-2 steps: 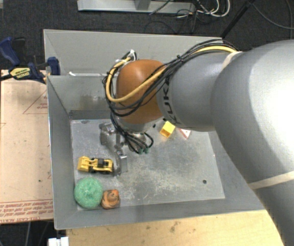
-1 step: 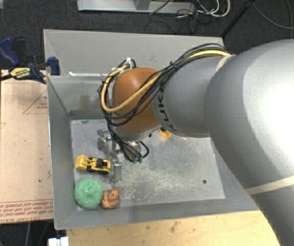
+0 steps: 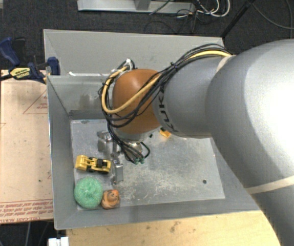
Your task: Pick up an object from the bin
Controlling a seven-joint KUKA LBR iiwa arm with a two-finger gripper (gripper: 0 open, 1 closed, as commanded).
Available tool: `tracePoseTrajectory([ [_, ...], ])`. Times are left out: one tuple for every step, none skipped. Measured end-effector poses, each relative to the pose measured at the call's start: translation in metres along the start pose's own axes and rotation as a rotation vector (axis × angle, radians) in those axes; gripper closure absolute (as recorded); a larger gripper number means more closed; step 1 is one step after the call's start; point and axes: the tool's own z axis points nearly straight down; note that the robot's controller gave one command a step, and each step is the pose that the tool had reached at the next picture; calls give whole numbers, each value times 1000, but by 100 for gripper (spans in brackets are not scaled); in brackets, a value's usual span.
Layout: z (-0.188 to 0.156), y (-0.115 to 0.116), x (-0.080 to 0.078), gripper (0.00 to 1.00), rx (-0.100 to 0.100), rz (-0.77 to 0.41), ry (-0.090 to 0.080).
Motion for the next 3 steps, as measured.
tracePoseTrajectory([
  [0,3,-1,0,2,-57,1],
  [-1,5,7,100,-5,172,-9],
  [-1,5,7,100,-5,172,-9],
])
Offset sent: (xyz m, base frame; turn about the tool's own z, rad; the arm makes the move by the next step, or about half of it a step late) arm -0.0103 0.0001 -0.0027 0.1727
